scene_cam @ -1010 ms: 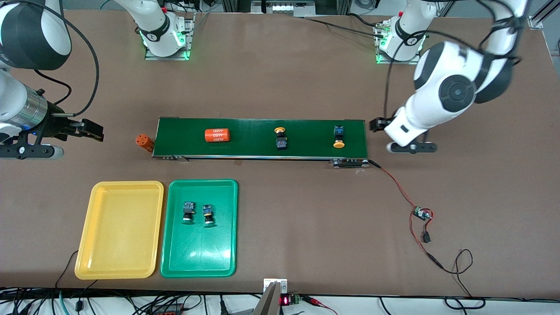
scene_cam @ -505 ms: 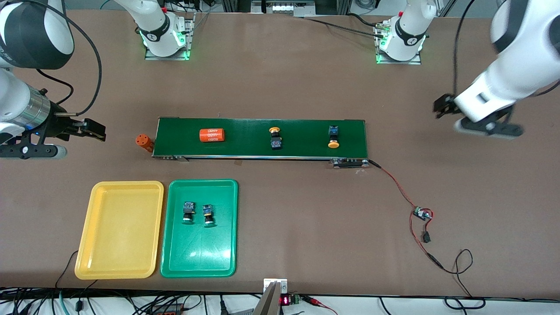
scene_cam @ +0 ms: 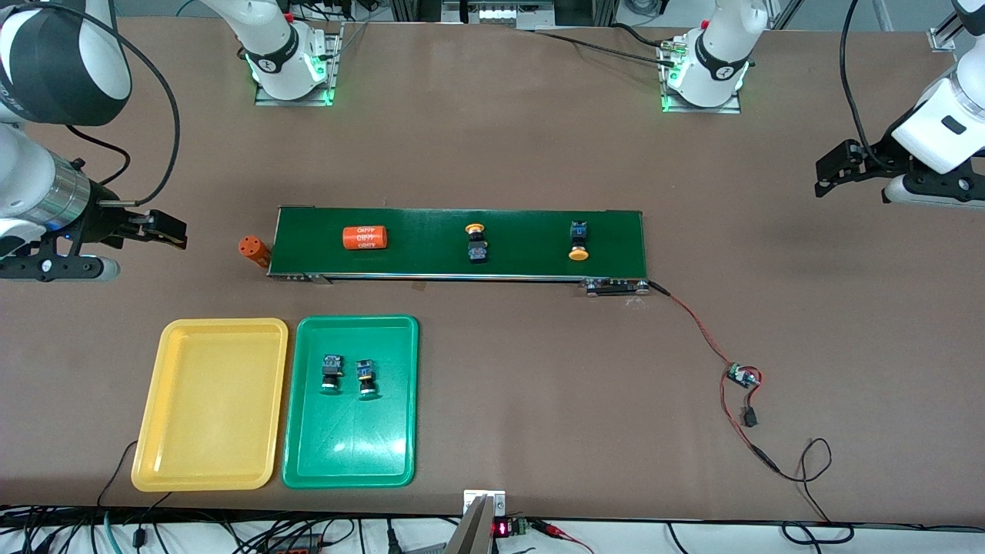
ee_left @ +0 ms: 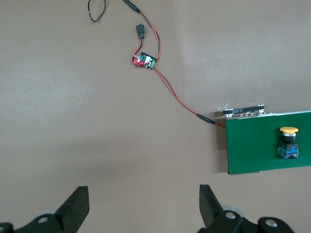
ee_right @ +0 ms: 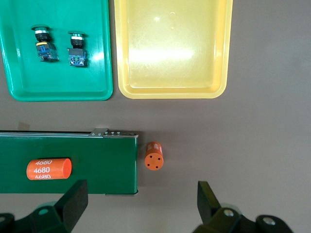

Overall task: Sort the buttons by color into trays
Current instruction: 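Reach the right gripper to the belt and grasp a yellow button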

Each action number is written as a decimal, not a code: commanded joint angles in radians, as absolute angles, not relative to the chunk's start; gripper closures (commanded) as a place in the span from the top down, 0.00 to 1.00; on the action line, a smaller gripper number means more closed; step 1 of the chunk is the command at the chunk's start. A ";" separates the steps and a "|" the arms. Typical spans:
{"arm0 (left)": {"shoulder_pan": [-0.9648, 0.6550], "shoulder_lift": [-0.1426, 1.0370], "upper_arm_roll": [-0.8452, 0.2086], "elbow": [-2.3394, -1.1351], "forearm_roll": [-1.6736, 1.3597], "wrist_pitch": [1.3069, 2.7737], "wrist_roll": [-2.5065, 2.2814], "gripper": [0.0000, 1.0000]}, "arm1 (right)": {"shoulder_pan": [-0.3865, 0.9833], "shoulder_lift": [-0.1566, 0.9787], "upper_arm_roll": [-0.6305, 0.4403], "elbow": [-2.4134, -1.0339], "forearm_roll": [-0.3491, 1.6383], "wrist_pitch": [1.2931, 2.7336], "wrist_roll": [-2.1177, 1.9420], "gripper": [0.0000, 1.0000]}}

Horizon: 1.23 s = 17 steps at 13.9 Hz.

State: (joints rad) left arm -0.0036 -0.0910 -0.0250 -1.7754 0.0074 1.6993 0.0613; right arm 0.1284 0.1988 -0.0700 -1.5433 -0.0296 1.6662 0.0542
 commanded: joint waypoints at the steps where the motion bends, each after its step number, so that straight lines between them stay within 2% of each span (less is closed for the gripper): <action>1: -0.011 -0.091 -0.024 -1.749 0.032 1.654 0.072 1.00 | 0.126 0.213 -0.063 -1.537 -0.025 1.648 0.052 1.00; 7: -0.018 -0.081 -0.055 -1.703 0.037 1.594 0.081 1.00 | 0.144 0.259 -0.061 -1.531 0.044 1.667 0.054 1.00; 14: -0.009 -0.077 -0.086 -1.701 0.038 1.537 0.081 1.00 | 0.245 0.301 -0.061 -1.574 0.075 1.724 0.071 1.00; 17: -0.021 -0.066 -0.103 -1.683 0.034 1.528 0.084 1.00 | 0.310 0.304 -0.061 -1.638 0.078 1.825 0.142 1.00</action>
